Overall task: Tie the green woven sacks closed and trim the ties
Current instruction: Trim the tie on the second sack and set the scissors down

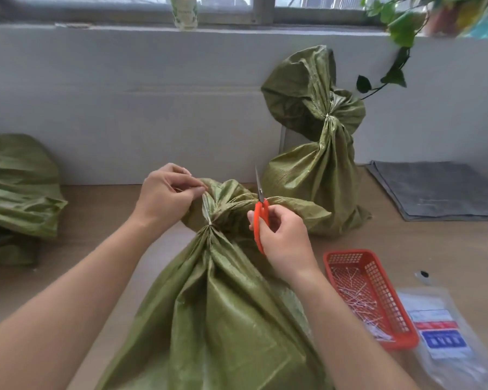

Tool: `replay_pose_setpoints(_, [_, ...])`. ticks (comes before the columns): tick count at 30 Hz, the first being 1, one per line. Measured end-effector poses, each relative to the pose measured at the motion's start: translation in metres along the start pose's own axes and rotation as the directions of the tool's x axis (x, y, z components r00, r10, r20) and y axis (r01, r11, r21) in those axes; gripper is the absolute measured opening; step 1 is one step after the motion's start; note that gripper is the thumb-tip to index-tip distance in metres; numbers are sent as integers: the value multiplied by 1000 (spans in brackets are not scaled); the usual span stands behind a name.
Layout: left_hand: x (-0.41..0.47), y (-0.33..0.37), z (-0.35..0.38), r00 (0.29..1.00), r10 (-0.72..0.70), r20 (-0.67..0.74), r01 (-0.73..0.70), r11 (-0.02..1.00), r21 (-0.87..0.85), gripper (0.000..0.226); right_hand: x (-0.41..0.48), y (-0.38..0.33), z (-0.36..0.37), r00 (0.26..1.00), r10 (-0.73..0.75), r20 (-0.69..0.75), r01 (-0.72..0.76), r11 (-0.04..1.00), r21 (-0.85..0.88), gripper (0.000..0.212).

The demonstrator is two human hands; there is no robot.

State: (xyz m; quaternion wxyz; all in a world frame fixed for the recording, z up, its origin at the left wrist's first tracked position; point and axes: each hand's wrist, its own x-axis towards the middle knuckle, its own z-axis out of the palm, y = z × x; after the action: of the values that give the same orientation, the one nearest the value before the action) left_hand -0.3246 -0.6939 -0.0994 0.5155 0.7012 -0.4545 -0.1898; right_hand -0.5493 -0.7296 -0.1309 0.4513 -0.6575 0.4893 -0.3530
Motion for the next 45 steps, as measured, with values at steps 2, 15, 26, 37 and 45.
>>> replay_pose_setpoints(2, [-20, 18, -9, 996, 72, 53, -74, 997, 20, 19, -21, -2, -9, 998, -26, 56, 28, 999, -43, 28])
replay_pose_setpoints(15, [-125, 78, -27, 981, 184, 55, -178, 979, -99, 12, -139, -2, -59, 909, -205, 363, 397, 692, -603, 28])
replay_pose_setpoints(26, [-164, 97, -35, 974, 216, 67, -207, 971, -123, 11, -182, -26, -67, 937, -208, 280, 348, 574, -741, 33])
replay_pose_setpoints(37, [-183, 107, -39, 971, 227, 72, -218, 969, -120, 11, -199, -32, -72, 927, -246, 285, 375, 553, -744, 34])
replay_pose_setpoints(45, [-190, 110, -37, 968, 235, 88, -226, 969, -99, 11, -204, -37, -70, 927, -254, 277, 374, 550, -747, 33])
